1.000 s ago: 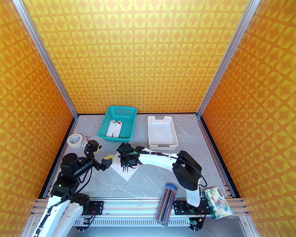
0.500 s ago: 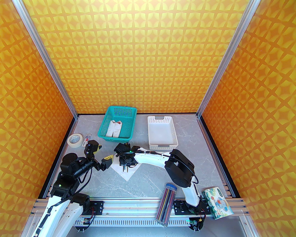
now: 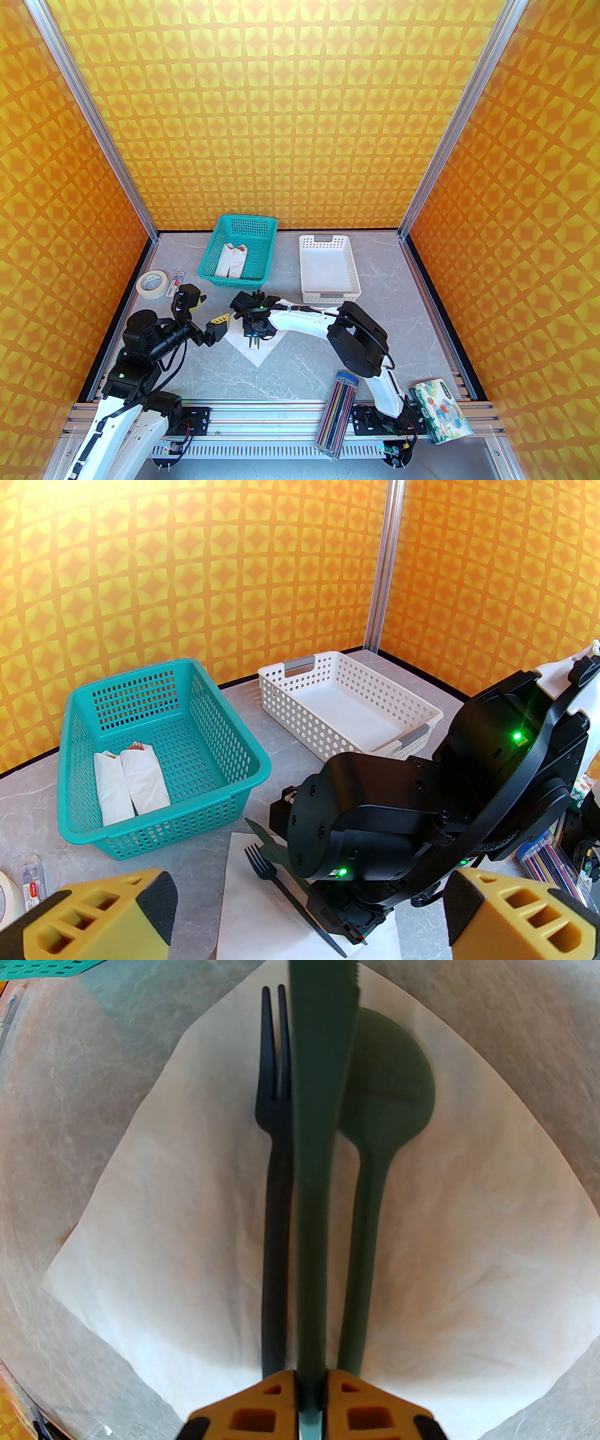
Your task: Place the utensils on the paper napkin and roll it up
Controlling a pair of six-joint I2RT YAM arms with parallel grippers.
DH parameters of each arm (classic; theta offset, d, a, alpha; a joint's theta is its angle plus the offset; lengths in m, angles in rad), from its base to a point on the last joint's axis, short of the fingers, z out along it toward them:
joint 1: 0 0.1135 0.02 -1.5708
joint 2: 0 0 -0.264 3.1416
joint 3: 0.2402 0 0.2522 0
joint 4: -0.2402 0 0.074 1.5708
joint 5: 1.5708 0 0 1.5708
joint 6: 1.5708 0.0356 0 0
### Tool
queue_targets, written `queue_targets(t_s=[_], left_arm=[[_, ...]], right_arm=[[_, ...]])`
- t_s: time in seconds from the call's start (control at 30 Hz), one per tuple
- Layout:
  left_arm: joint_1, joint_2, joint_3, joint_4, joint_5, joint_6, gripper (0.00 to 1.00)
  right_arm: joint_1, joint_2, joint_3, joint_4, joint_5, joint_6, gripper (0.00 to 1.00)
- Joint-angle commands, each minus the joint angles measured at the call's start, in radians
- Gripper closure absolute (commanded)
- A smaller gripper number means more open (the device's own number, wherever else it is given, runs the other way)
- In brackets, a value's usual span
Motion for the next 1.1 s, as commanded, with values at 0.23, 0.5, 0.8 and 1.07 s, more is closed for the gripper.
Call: queue_targets(t_s=[0.23,0.5,0.8,1.07], left_arm=[[-0.005,0.003,0.007,-0.014,-0.004,0.018,0.01],[-0.004,0.001,0.006,-0.016,-0.003,0.021,0.01],[-0.004,0.002,0.006,-0.018,-0.003,0.024,0.01],[-0.004,0.006,0.006,-0.001,-0.009,-0.006,0.01]], right_arm=[[0.006,0.025,0.042,-0.036,0.028,-0.011,0.84],[0.006,0.025,0.042,-0.043,0.019,-0.012,0.81],[0.006,-0.009,0.027,-0.041,0.023,-0.017,0.77],[0.005,-0.134,0.015,-0.053,0.084,-0.099,0.68]])
